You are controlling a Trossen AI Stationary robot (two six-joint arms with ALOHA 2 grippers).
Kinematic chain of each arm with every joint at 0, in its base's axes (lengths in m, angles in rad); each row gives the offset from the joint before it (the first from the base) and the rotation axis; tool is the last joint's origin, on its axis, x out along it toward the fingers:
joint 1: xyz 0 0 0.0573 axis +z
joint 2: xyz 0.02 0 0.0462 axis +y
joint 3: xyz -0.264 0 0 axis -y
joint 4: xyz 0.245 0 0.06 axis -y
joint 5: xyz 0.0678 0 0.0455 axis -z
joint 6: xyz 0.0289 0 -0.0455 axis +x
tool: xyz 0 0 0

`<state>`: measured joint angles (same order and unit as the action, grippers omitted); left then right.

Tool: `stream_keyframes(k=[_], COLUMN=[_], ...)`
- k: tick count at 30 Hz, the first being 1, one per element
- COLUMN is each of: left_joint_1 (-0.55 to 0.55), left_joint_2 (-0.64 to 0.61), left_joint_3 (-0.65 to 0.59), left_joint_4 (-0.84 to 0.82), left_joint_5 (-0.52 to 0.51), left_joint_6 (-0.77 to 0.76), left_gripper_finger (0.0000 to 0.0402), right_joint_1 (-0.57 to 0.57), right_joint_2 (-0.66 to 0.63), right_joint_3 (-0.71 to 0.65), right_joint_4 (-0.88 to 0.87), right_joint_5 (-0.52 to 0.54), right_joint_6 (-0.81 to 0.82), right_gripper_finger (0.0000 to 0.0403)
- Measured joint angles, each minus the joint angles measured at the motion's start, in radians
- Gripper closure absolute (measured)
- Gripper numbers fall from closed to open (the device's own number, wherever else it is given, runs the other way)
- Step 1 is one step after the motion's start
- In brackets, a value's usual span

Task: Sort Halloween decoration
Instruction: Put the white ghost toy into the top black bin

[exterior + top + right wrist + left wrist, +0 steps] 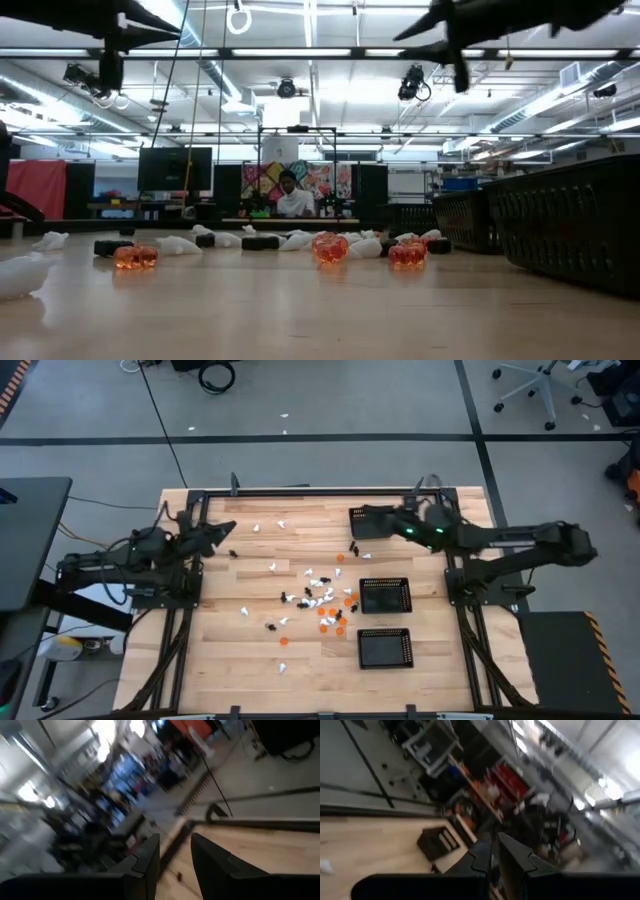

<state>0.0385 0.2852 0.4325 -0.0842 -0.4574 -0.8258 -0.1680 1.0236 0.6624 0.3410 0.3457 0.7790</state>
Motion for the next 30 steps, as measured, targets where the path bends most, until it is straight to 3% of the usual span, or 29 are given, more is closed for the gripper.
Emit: stream_keyframes(k=[8, 19, 25, 30], left_joint_1=[0.004, 0.029, 0.095, 0.133], left_joint_2=[0.213, 0.449, 0.515, 0.535], left_joint_3=[0.102, 0.304, 0.331, 0.330], left_joint_4=[-0.122, -0.452, -0.455, -0.460], left_joint_5=[0.114, 0.177, 0.282, 0.296], left_joint_6=[0.018, 0.168, 0.210, 0.211], left_gripper_finger=[0.0343, 0.0244, 0.0230, 0.0230], right_joint_1=[-0.027, -0.026, -0.026, -0.018], right_joint_2=[0.216, 0.468, 0.588, 0.661], right_joint_3=[0.232, 0.549, 0.615, 0.616], right_joint_4=[-0.177, -0.681, -0.764, -0.779], right_joint_5=[-0.126, -0.201, -0.340, -0.432], right_joint_6=[-0.080, -0.266, -0.429, -0.525], right_gripper_finger=[0.0286, 0.0286, 0.0282, 0.0239])
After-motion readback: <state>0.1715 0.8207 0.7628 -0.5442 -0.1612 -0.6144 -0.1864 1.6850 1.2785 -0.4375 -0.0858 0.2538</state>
